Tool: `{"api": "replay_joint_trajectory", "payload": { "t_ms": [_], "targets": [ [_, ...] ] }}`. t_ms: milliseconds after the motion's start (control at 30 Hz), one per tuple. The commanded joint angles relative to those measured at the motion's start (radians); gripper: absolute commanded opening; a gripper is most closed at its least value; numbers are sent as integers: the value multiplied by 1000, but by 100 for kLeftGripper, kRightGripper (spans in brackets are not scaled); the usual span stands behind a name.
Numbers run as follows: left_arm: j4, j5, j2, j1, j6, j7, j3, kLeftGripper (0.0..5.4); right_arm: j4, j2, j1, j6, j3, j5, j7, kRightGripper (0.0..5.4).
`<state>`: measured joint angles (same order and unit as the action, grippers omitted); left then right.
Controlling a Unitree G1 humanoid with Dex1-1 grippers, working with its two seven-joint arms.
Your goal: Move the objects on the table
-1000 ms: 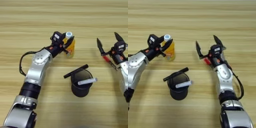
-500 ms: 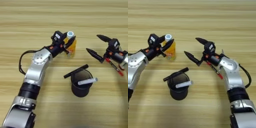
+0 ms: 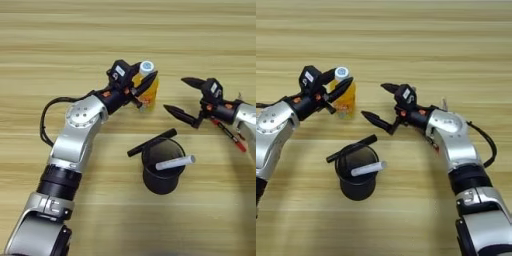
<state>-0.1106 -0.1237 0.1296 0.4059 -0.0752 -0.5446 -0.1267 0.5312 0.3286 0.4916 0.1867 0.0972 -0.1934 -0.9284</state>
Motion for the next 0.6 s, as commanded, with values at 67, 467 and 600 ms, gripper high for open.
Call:
{"api": "replay_joint_trajectory", "payload": {
  "t_ms": [67,467,600],
  "targets": [
    [26,-12,-4,17,-6,-6,-10,174,36,-31,41,1,24,29,1,540],
    [3,-9,-14,19,4,-7,-18,174,67,-95,77,9,41,48,17,540],
    [-2,-8,-17,20,8,-7,-19,174,82,-125,91,12,49,58,30,540]
  ]
}}
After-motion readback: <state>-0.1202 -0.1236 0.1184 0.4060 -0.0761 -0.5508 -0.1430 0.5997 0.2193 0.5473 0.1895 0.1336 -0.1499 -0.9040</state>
